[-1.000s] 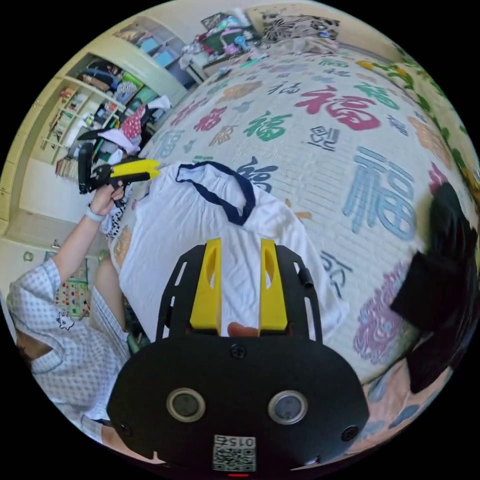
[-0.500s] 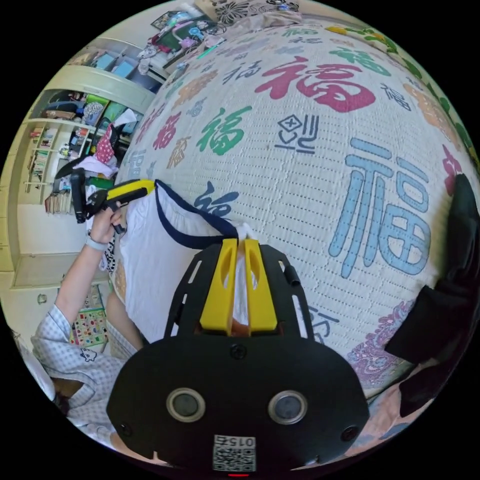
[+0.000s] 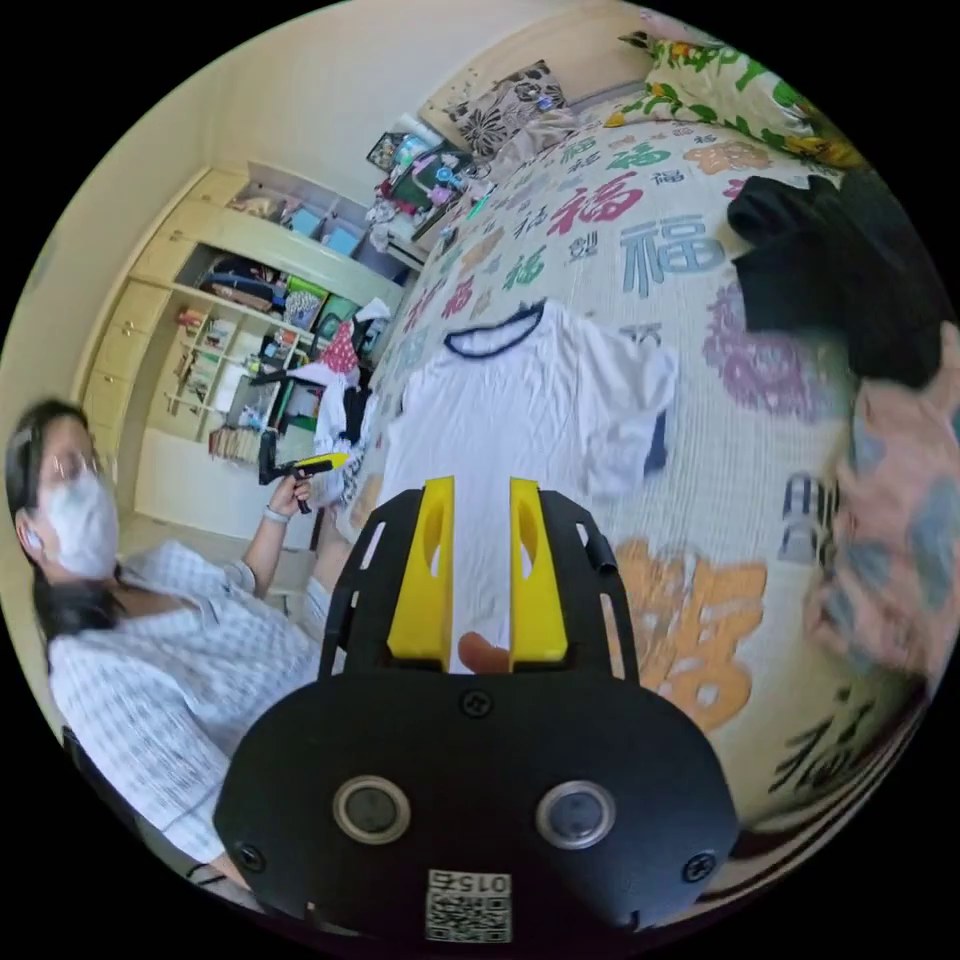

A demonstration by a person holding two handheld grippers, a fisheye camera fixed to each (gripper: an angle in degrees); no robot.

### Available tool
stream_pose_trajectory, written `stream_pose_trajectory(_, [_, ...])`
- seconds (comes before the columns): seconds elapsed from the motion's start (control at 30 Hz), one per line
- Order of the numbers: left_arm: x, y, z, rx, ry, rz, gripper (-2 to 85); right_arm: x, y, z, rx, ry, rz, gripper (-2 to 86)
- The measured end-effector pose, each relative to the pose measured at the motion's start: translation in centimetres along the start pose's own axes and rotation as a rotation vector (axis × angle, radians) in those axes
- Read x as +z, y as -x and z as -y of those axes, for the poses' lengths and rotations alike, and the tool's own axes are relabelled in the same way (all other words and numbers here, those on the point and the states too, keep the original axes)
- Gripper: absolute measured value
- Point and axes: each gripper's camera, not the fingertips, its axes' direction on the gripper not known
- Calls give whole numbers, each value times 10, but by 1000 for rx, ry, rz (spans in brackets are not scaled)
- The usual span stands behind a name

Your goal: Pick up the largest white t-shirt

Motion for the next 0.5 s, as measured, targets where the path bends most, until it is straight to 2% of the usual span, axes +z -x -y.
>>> stream_pose_trajectory(0.03, [0, -10, -40, -23, 27, -5, 110, 2, 8, -19, -13, 6, -19, 77])
stream_pose_trajectory(0.1, [0, -30, -93, -60, 55, 30, 104, 17, 55, -93, -112, -42, -226, 45])
stream_pose_trajectory(0.17, [-8, -53, -136, -95, -6, 91, 86, 33, 91, -140, -150, -82, -409, 29])
stream_pose_trajectory(0.23, [-27, -88, -184, -108, -234, 170, 48, 50, 117, -178, -135, -178, -514, 26])
stream_pose_trajectory(0.3, [-29, -105, -207, -126, -336, 177, 28, 74, 132, -216, -71, -281, -607, 28])
stream_pose_trajectory(0.37, [-24, -111, -218, -126, -337, 145, 5, 88, 140, -235, -88, -294, -621, 13])
stream_pose_trajectory(0.43, [-6, -107, -226, -198, -252, 185, 1, 102, 148, -248, -163, -274, -683, 6])
stream_pose_trajectory(0.5, [13, -99, -229, -248, -164, 171, 6, 120, 136, -256, -93, -199, -730, 8])
